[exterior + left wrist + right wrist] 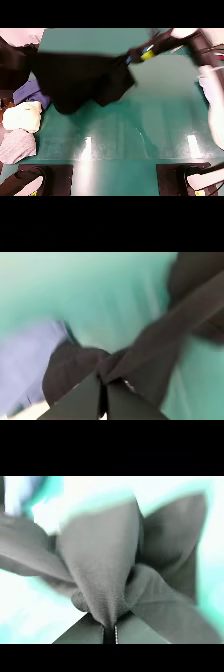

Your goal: Fold the shirts.

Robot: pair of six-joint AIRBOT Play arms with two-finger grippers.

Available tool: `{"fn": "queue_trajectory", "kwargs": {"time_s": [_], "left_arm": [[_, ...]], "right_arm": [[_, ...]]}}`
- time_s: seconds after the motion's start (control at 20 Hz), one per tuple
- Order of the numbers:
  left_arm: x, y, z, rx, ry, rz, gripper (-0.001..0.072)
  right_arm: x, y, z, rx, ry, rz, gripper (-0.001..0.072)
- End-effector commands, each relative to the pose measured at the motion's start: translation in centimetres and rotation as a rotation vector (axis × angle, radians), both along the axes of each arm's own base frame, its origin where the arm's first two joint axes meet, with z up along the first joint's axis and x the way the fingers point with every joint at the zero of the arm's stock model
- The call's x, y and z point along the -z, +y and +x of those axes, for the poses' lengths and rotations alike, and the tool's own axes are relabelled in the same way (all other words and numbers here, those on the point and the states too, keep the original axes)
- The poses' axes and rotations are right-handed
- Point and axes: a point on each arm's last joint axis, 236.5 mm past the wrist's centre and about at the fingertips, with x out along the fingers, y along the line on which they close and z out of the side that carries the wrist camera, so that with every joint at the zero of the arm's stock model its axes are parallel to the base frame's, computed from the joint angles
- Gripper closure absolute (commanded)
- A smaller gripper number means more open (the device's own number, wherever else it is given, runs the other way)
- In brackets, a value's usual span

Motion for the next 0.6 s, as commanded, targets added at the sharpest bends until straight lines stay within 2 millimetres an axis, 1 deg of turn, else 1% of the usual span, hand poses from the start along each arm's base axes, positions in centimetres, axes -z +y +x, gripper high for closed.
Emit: {"fn": "queue_trajectory", "kwargs": {"time_s": [0.0,0.1,0.15,0.25,0.35,0.4,0.45,0.5,0.55], "left_arm": [[-10.8,-1.1,-3.8,0.057,-0.25,-0.092,0.068],[-14.7,-2.4,-6.6,0.121,-0.35,-0.152,0.068],[-16.1,-3.1,-8.1,0.157,-0.394,-0.186,0.068],[-17.6,-4.5,-10.7,0.224,-0.435,-0.238,0.068],[-18.5,-5.6,-12.8,0.281,-0.455,-0.276,0.068],[-18.8,-6.1,-13.8,0.311,-0.461,-0.294,0.068],[-18.6,-6.5,-14.0,0.327,-0.449,-0.301,0.0681],[-18.0,-6.6,-13.7,0.329,-0.426,-0.297,0.068],[-16.8,-6.7,-13.0,0.325,-0.387,-0.294,0.068]], "right_arm": [[-14.0,-6.0,-4.2,0.114,-0.312,0.067,0.0691],[-19.2,-8.5,-7.5,0.175,-0.461,0.093,0.0691],[-21.1,-9.6,-9.1,0.206,-0.525,0.104,0.0691],[-24.5,-12.1,-12.2,0.278,-0.648,0.114,0.0691],[-27.0,-14.2,-14.5,0.348,-0.738,0.115,0.0691],[-28.2,-15.3,-15.4,0.388,-0.778,0.112,0.0691],[-28.8,-16.4,-15.8,0.425,-0.803,0.105,0.0691],[-29.0,-17.3,-15.7,0.455,-0.811,0.093,0.0692],[-28.7,-18.1,-15.3,0.478,-0.802,0.08,0.0692]]}}
